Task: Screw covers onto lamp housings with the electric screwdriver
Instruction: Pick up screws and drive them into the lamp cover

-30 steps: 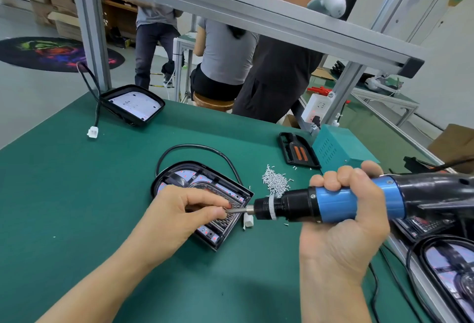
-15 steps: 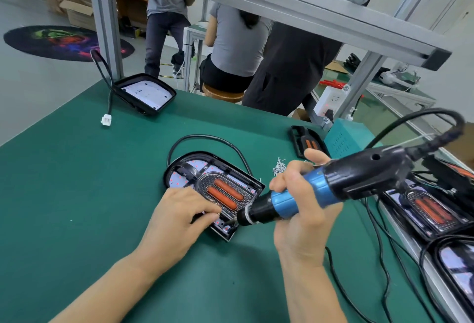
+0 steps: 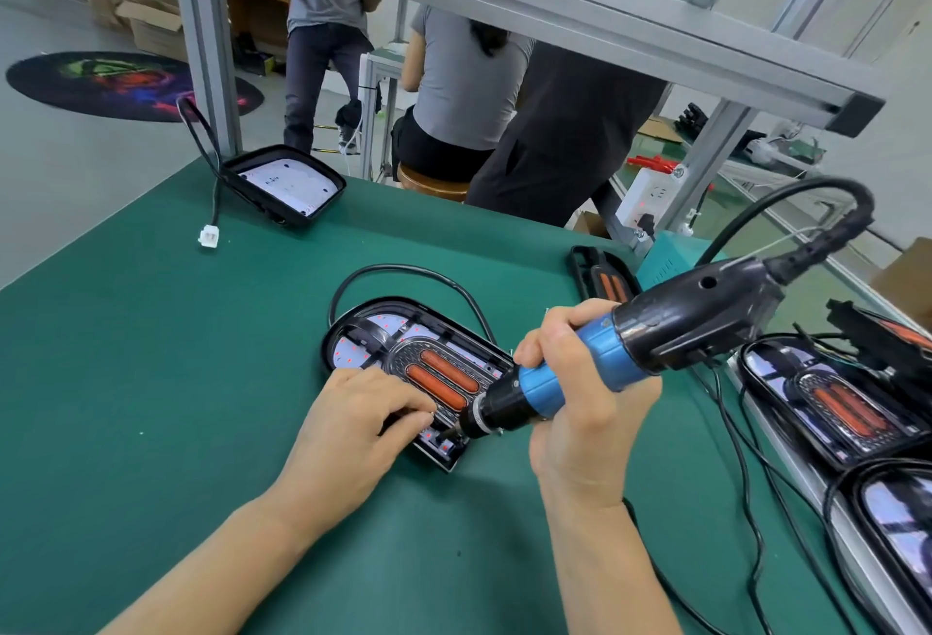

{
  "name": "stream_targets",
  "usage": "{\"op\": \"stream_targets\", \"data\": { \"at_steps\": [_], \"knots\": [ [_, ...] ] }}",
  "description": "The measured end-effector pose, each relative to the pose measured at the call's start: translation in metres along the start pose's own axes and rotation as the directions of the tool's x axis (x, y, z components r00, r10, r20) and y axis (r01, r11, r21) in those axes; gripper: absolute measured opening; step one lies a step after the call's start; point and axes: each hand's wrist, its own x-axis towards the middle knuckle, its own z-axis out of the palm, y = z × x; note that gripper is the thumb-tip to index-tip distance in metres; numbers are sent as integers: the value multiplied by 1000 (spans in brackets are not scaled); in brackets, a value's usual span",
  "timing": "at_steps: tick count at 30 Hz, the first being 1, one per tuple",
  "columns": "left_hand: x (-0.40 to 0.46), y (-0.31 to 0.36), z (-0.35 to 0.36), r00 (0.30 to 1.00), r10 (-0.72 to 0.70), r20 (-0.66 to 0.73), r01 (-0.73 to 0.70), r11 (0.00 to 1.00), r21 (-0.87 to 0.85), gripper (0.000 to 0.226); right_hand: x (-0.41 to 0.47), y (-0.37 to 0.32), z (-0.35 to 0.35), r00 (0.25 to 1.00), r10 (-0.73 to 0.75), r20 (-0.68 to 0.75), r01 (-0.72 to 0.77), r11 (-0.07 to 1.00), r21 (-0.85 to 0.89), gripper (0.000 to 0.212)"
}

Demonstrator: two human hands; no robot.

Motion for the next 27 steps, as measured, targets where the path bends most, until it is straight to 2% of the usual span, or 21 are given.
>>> {"op": "stream_targets", "data": {
  "at_steps": [8,13,19,22,24,27],
  "knots": [
    [0,-1,-1,1000,-1,2,1,1000,5,11,-2,-1,1,1000,23,-3,-23,1000,17,12],
    [-2,2,-5,1000,12,-15,-11,1000,28,10,-1,-7,-2,991,45,-126,-36,997,69,33],
    [4,15,-8,997,34,-68,-31,998,49,11,21,-32,-33,961,-121,-250,97,989,-109,46],
    [14,31,-2,992,105,-63,-102,993,57,9,35,-39,-58,941,-181,-285,121,969,-217,32],
    [21,46,5,984,175,-34,-173,983,60,9,45,-40,-79,938,-180,-297,82,946,-315,33],
    [30,70,28,972,233,15,-233,970,64,9,63,-34,-114,956,-41,-289,-93,896,-434,58]
  ]
}}
